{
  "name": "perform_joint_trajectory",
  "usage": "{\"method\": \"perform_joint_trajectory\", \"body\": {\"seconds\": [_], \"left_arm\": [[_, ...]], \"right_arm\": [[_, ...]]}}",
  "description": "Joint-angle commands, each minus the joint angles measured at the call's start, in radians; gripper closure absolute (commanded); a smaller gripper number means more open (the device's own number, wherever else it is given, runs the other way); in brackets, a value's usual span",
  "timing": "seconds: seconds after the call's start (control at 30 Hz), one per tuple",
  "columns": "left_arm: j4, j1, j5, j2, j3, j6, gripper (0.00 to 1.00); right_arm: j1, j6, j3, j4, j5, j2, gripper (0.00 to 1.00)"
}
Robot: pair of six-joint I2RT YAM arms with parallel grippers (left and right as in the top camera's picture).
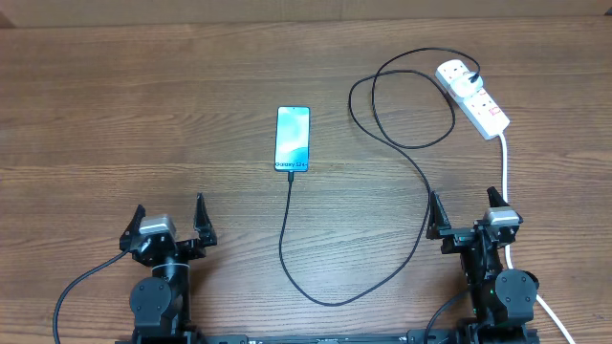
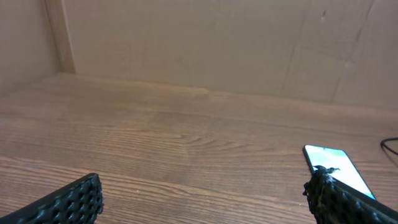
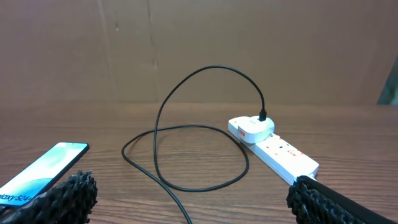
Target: Plug charger to phone and switch on socket
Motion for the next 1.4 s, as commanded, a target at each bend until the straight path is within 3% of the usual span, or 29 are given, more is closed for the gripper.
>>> {"method": "perform_joint_trajectory", "body": {"seconds": [0.0,0.63,1.37], "left_arm": [[-0.003,0.005,0.016,-0.013,-0.004,0.047,0.01],[-0.006,0.005,0.023,-0.013,-0.003,0.092,0.01],[-0.006,0.005,0.011,-0.013,-0.003,0.056,0.0]], "right_arm": [[0.006,-0.001,-0.01,0.006,0.005,-0.012,0.0],[0.006,-0.001,-0.01,0.006,0.005,-0.012,0.0],[0.006,-0.001,-0.01,0.006,0.005,-0.012,0.0]]}}
